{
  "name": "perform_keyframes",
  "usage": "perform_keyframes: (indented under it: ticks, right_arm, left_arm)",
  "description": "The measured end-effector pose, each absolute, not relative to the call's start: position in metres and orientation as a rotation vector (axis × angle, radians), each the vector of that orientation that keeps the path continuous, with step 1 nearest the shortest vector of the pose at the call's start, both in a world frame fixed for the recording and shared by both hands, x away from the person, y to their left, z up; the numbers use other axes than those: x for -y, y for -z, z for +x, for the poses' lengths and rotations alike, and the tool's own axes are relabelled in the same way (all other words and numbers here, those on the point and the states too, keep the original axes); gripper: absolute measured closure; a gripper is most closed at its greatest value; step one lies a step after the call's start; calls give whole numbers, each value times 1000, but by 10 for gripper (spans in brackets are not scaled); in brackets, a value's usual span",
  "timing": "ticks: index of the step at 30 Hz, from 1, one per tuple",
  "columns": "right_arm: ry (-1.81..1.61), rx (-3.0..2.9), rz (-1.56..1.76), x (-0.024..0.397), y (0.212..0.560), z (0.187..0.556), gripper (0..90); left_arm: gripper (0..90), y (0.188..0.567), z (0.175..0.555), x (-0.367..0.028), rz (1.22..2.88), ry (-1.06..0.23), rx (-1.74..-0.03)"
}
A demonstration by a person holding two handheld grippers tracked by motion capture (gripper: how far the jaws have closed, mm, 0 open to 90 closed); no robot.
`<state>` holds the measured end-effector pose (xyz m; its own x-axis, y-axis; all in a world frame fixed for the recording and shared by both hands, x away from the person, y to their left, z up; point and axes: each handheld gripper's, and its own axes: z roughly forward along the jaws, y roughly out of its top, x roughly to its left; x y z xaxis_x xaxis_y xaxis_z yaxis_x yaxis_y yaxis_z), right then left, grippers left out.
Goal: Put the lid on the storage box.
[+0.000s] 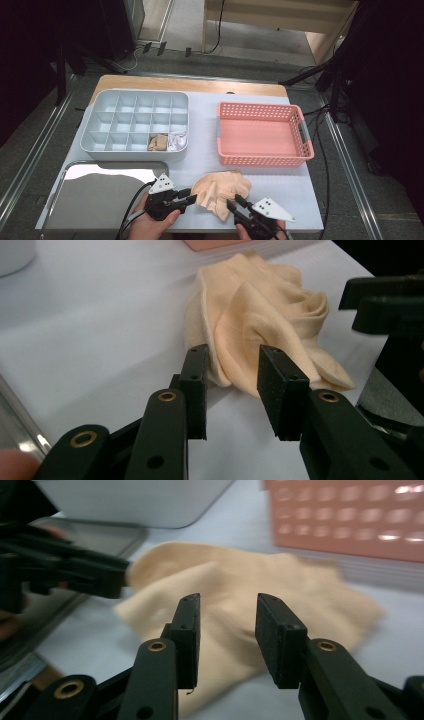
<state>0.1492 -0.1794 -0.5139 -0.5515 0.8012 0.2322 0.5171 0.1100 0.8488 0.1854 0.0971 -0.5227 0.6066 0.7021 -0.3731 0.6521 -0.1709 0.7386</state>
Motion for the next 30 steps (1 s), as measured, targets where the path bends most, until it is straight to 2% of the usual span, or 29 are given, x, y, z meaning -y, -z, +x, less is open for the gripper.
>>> perform_keyframes:
  ticks: [5, 11, 16, 20, 24, 27, 30]
  right_arm:
    - [-1279, -2174, 1251, 151, 525, 147, 600]
    - [-1172, -2200, 1204, 149, 529, 146, 868]
    - [-1223, -2109, 1266, 173, 520, 141, 900]
    - [-1323, -2030, 1334, 191, 515, 139, 858]
    - [-1386, -2091, 1311, 174, 518, 139, 777]
    - [-1326, -2108, 1308, 156, 524, 141, 651]
    - [-1186, -2133, 1284, 143, 533, 143, 618]
  left_arm:
    - [663, 523, 186, -96, 1872, -57, -1085]
    - [670, 518, 188, -105, 1827, -90, -1115]
    - [679, 512, 185, -110, 1787, -108, -1097]
    - [723, 514, 182, -102, 1833, -86, -1065]
    - [789, 517, 181, -95, 1863, -56, -1061]
    - [757, 521, 183, -90, 1875, -37, -1063]
    - [698, 525, 183, -86, 1918, -60, -1056]
